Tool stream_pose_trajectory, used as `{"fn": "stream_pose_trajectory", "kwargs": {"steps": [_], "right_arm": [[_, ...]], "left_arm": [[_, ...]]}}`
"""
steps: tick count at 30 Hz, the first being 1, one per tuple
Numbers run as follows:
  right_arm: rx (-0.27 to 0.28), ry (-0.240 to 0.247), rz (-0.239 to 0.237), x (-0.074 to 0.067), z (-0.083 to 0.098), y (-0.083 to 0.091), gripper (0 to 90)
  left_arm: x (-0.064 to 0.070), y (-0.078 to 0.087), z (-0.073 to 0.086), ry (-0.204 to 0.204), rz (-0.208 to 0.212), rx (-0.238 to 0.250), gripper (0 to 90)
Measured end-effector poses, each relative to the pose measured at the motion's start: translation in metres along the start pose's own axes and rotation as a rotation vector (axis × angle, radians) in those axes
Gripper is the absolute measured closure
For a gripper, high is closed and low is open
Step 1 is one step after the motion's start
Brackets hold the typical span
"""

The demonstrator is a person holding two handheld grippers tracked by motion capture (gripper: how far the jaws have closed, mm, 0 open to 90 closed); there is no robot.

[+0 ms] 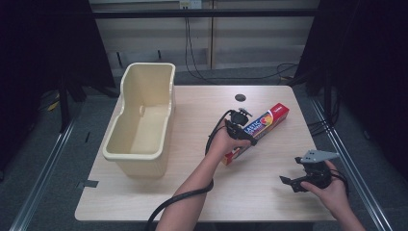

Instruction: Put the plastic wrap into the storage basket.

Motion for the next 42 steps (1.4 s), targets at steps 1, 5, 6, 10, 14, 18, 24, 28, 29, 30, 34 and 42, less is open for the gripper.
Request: {"fn": "stream_pose_trajectory", "kwargs": {"steps": [1,5,6,10,14,18,24,28,29,30,34,42], "right_arm": [[0.001,-0.002,-0.005,0.0,0.0,0.0,4.6],[0.002,-0.003,-0.001,0.0,-0.001,0.001,4.6],[0.006,-0.003,-0.006,0.0,-0.001,0.001,4.6],[0.015,-0.005,-0.009,0.001,-0.002,0.001,4.6],[0.014,-0.002,-0.013,0.001,-0.002,0.0,4.6],[0.012,0.0,-0.01,0.0,-0.003,-0.001,4.6],[0.004,0.004,-0.017,-0.001,-0.002,-0.002,4.6],[0.003,0.003,-0.013,-0.001,-0.002,-0.002,4.6],[0.007,0.009,-0.015,-0.001,-0.002,-0.002,4.6],[0.008,0.007,-0.014,-0.001,-0.003,-0.002,4.6],[0.007,0.008,-0.01,-0.002,-0.004,-0.002,4.6],[0.0,0.021,-0.018,-0.004,-0.005,-0.006,4.6]], "left_arm": [[0.0,-0.002,0.0,-0.007,-0.002,-0.006,12.1],[0.002,-0.009,-0.001,-0.023,-0.022,-0.015,16.7],[0.002,-0.01,-0.002,-0.017,-0.027,-0.024,17.0],[-0.001,-0.016,-0.003,-0.006,-0.033,-0.027,21.5],[-0.005,-0.02,-0.002,-0.009,-0.047,-0.036,27.8],[-0.007,-0.019,-0.001,0.011,-0.053,-0.041,36.6],[-0.005,-0.01,0.006,-0.009,-0.053,-0.085,38.2],[-0.005,0.0,0.018,0.0,-0.039,-0.11,38.2],[-0.005,0.002,0.02,0.014,-0.04,-0.107,38.1],[-0.005,0.004,0.022,0.014,-0.04,-0.119,37.6],[-0.005,0.0,0.019,0.033,-0.039,-0.104,33.7],[-0.003,-0.019,0.003,0.044,-0.066,-0.096,25.8]]}}
Point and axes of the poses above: each handheld gripper's, and its own axes: y roughly backward along the jaws, z roughly out of its underside, x roughly to its right, the point moved 5 cm from there along -y, roughly forward along the jaws, and after that the axes turned 3 degrees about -z, right-handed, at the moved point
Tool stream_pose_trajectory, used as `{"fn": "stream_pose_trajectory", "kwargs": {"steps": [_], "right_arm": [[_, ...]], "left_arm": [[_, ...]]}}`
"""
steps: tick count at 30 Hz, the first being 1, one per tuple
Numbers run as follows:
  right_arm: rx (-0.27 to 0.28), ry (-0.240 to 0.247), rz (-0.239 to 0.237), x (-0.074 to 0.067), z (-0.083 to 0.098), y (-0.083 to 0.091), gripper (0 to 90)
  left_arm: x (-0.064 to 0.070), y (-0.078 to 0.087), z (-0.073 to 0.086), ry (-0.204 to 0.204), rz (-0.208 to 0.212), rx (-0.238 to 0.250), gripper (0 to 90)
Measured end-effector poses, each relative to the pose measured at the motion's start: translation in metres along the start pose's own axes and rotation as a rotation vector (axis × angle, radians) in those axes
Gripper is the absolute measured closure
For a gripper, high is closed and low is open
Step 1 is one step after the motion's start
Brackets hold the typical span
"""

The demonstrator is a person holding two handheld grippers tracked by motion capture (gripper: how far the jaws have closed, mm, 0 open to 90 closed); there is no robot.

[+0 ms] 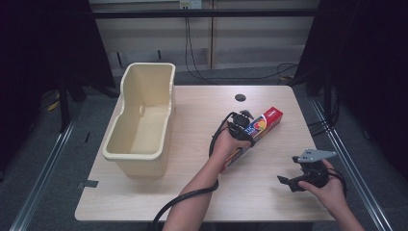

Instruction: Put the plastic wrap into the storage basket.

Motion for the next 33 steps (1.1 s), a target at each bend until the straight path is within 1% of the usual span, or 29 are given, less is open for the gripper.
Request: {"fn": "stream_pose_trajectory", "kwargs": {"steps": [2,3,5,6,7,8,9,10,11,13,14,16,17,19,20,24,25,26,27,28,29,31,32,33], "right_arm": [[-0.002,0.0,0.001,0.0,0.0,0.0,4.6],[-0.002,0.002,-0.002,0.0,0.0,0.0,4.6],[-0.001,0.008,-0.003,0.0,0.0,0.0,4.6],[-0.001,0.007,-0.006,0.0,0.0,0.0,4.6],[-0.002,0.006,-0.005,0.0,0.0,0.0,4.6],[-0.001,0.006,-0.002,0.0,0.0,0.0,4.6],[-0.001,0.003,-0.002,0.0,0.0,0.0,4.6],[-0.001,0.004,-0.004,0.0,0.0,0.0,4.6],[-0.002,0.004,0.001,0.0,0.0,0.0,4.6],[-0.001,0.005,-0.002,0.0,0.0,0.0,4.6],[-0.002,0.009,-0.007,0.0,0.0,-0.001,4.6],[-0.006,0.009,-0.005,-0.001,0.0,-0.001,4.6],[-0.006,0.012,-0.006,-0.001,0.0,-0.001,4.6],[-0.004,0.016,-0.007,-0.001,-0.001,-0.002,4.6],[-0.005,0.014,-0.004,-0.001,-0.001,-0.001,4.6],[-0.002,0.013,-0.005,-0.001,-0.001,-0.001,4.6],[-0.002,0.015,-0.006,-0.002,-0.001,-0.001,4.6],[-0.002,0.016,-0.001,-0.002,-0.002,-0.001,4.6],[-0.003,0.016,-0.003,-0.002,-0.002,-0.001,4.6],[-0.001,0.017,-0.004,-0.002,-0.002,-0.001,4.6],[0.0,0.015,-0.004,-0.002,-0.002,-0.002,4.6],[-0.002,0.016,-0.005,-0.002,-0.002,-0.002,4.6],[-0.002,0.016,-0.004,-0.002,-0.002,-0.002,4.6],[-0.001,0.016,-0.004,-0.002,-0.002,-0.002,4.6]], "left_arm": [[0.0,-0.002,-0.003,-0.002,0.019,0.007,27.3],[0.002,-0.004,-0.005,0.006,0.022,0.021,27.2],[0.002,-0.005,-0.008,-0.019,0.003,0.02,29.8],[0.002,-0.005,-0.008,-0.029,-0.012,0.009,32.7],[0.001,-0.005,-0.009,-0.034,-0.015,0.004,37.1],[0.001,-0.004,-0.009,-0.031,-0.021,-0.008,38.4],[0.0,-0.003,-0.01,-0.053,-0.025,-0.027,39.4],[0.001,-0.002,-0.01,-0.034,-0.024,-0.038,39.9],[0.002,-0.002,-0.01,-0.014,-0.022,-0.039,40.1],[0.0,0.001,-0.009,-0.018,-0.012,-0.061,40.3],[0.0,0.003,-0.008,-0.004,-0.007,-0.068,40.4],[-0.003,0.008,-0.007,0.01,0.002,-0.086,40.5],[-0.004,0.01,-0.007,0.014,-0.004,-0.089,40.6],[-0.006,0.016,-0.007,0.008,-0.015,-0.107,40.7],[-0.008,0.019,-0.007,0.005,-0.014,-0.112,40.7],[-0.013,0.03,-0.007,0.03,-0.023,-0.134,40.7],[-0.015,0.033,-0.007,0.024,-0.024,-0.145,40.7],[-0.016,0.035,-0.007,0.025,-0.027,-0.142,40.8],[-0.016,0.038,-0.007,0.028,-0.03,-0.157,40.7],[-0.017,0.04,-0.007,0.031,-0.032,-0.149,40.7],[-0.018,0.043,-0.008,0.034,-0.031,-0.158,40.8],[-0.02,0.048,-0.009,0.058,-0.018,-0.149,40.8],[-0.021,0.052,-0.01,0.048,-0.021,-0.154,40.8],[-0.022,0.054,-0.01,0.053,-0.024,-0.148,40.8]]}}
Point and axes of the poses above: each handheld gripper's, and its own axes: y roughly backward along the jaws, z roughly out of its underside, x roughly to its right, the point moved 5 cm from there along -y, roughly forward along the jaws, and after that the axes turned 3 degrees about -z, right-handed, at the moved point
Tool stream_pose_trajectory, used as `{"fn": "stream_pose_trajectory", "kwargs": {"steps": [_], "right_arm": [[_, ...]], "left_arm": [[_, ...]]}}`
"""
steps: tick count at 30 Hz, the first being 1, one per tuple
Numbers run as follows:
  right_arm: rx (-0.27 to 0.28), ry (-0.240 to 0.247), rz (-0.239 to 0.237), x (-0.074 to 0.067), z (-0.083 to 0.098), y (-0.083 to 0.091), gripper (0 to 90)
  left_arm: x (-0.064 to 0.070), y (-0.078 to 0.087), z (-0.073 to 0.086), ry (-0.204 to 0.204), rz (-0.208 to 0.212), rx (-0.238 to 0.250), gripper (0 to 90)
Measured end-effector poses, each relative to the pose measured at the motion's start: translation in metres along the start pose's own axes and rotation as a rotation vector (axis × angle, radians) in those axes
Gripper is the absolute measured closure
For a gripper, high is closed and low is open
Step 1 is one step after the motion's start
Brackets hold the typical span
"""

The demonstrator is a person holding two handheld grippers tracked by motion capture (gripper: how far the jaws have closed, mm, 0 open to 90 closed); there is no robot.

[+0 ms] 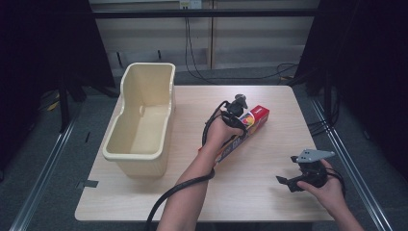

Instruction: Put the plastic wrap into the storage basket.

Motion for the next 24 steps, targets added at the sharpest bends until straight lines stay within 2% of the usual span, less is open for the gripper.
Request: {"fn": "stream_pose_trajectory", "kwargs": {"steps": [4,10,17,24], "right_arm": [[-0.001,-0.001,-0.002,0.0,0.0,0.0,4.6],[0.004,-0.001,-0.007,-0.001,-0.001,-0.001,4.4],[0.004,-0.002,-0.007,-0.001,-0.001,-0.002,4.2],[0.008,0.001,-0.006,-0.001,-0.001,-0.002,3.7]], "left_arm": [[-0.003,0.013,-0.001,-0.001,-0.016,-0.007,40.8],[-0.008,0.03,-0.002,0.01,-0.012,-0.002,40.8],[-0.012,0.05,-0.001,0.046,-0.009,0.0,40.8],[-0.016,0.073,-0.002,0.056,-0.026,0.005,40.8]]}}
Point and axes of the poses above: each handheld gripper's, and its own axes: y roughly backward along the jaws, z roughly out of its underside, x roughly to its right, the point moved 5 cm from there along -y, roughly forward along the jaws, and after that the axes turned 3 degrees about -z, right-handed, at the moved point
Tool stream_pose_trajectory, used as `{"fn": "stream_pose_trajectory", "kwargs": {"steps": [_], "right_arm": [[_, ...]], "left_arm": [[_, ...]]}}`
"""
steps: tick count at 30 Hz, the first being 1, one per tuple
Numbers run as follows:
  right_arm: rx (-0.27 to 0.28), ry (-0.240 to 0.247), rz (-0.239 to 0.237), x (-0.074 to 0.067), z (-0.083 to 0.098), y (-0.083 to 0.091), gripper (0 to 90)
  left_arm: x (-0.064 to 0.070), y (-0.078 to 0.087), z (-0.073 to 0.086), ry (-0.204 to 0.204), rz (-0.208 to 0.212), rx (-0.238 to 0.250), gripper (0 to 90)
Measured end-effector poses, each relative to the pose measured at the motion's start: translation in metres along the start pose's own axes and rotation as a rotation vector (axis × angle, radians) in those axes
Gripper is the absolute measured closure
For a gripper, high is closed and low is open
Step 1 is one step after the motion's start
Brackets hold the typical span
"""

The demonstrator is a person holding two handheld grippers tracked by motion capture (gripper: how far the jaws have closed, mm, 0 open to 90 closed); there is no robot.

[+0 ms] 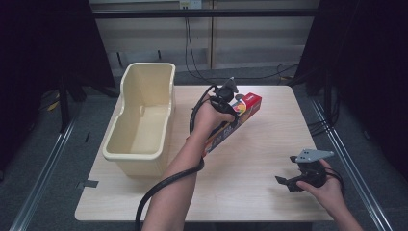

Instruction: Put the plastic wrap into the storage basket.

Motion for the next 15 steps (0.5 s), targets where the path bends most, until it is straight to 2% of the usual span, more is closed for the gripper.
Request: {"fn": "stream_pose_trajectory", "kwargs": {"steps": [7,14,15], "right_arm": [[0.003,0.004,-0.019,-0.002,0.0,-0.001,2.9],[-0.007,0.007,-0.019,-0.003,0.0,-0.002,2.8],[-0.008,0.008,-0.02,-0.003,0.001,-0.002,2.8]], "left_arm": [[-0.005,0.019,0.001,0.011,-0.003,0.002,40.8],[-0.013,0.037,0.004,0.023,-0.005,-0.004,40.7],[-0.014,0.039,0.004,0.034,0.005,-0.004,40.7]]}}
Point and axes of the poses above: each handheld gripper's, and its own axes: y roughly backward along the jaws, z roughly out of its underside, x roughly to its right, the point moved 5 cm from there along -y, roughly forward along the jaws, and after that the axes turned 3 degrees about -z, right-handed, at the moved point
